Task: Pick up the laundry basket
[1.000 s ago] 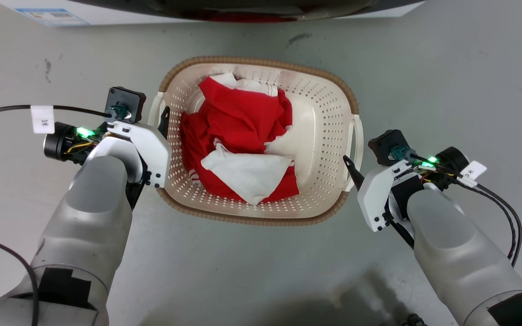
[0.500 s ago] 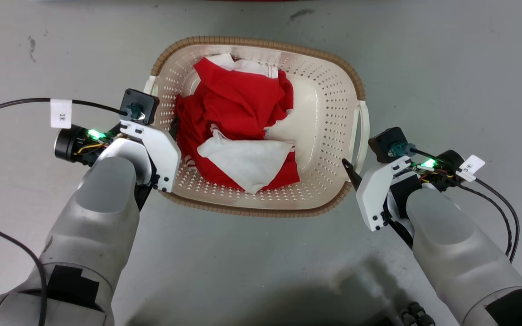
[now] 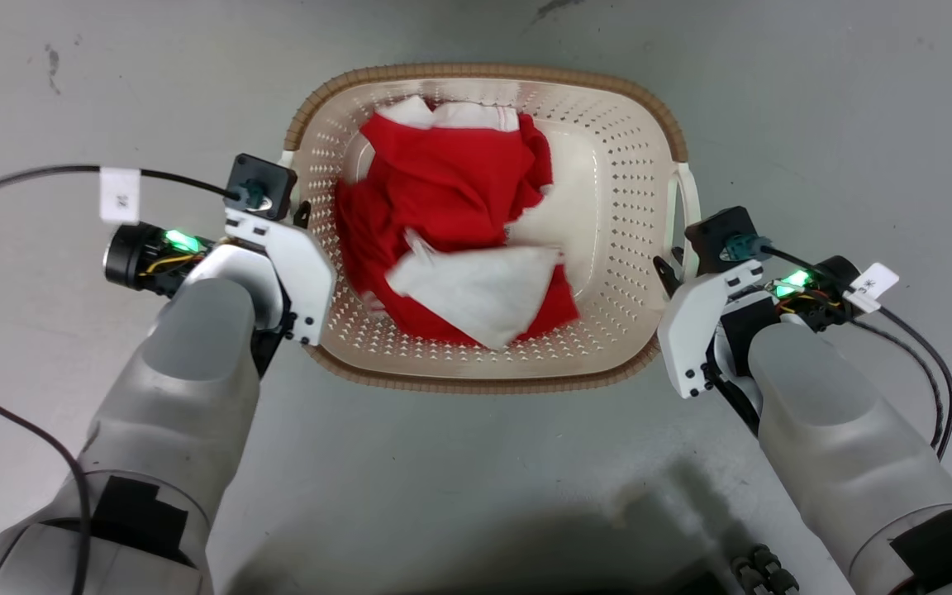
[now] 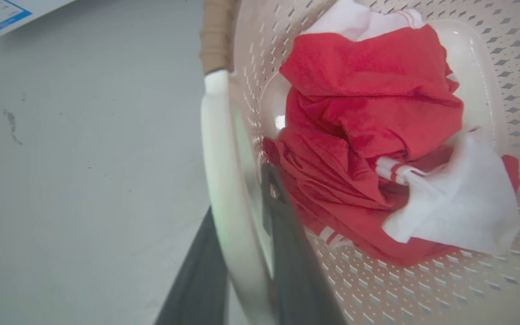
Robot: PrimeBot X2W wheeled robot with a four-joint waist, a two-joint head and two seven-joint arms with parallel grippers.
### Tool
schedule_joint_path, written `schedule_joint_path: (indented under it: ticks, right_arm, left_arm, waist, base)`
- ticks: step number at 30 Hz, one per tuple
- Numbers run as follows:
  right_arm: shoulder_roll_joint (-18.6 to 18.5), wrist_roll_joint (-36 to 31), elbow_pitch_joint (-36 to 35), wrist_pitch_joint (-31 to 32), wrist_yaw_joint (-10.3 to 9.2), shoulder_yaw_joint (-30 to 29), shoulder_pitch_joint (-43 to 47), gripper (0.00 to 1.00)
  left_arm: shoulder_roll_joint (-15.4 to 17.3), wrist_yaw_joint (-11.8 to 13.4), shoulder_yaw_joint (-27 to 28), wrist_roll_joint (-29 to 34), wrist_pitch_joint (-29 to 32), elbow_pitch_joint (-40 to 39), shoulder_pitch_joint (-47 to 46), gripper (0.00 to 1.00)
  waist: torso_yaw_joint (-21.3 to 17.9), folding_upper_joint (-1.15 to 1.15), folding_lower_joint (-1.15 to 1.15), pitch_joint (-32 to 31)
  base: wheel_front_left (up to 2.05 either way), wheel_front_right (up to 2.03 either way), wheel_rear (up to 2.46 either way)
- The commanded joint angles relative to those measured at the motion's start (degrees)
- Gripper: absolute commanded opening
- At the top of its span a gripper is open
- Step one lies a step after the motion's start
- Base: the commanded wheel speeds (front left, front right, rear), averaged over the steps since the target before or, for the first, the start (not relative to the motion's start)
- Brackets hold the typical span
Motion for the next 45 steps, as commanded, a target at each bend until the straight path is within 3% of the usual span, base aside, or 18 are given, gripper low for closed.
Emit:
schedule_joint_path:
  ticks: [1, 14, 45]
  right_arm:
    - [0.0, 0.1, 0.3, 0.0, 0.05, 0.3, -0.8, 0.00]
    - [0.0, 1.0, 1.4, 1.7, 0.05, 1.4, 1.1, 0.00]
    - [0.1, 10.1, 0.9, 9.4, 0.05, 13.1, 17.1, 0.00]
  left_arm:
    - [-0.2, 0.0, -0.6, -0.4, -0.1, -0.2, -0.5, 0.00]
    - [-1.8, -0.1, -4.8, -6.3, 3.1, 0.0, 4.3, 0.00]
    - [-1.6, -0.2, -17.1, -23.1, 11.0, -2.5, 25.5, 0.00]
  waist:
    - [0.1, 0.00, 0.00, -0.4]
    - [1.1, 0.00, 0.00, -7.8]
    - [4.2, 0.00, 0.00, -41.1]
  base:
    - [0.00, 0.00, 0.00]
    - [0.00, 0.00, 0.00]
    - [0.00, 0.00, 0.00]
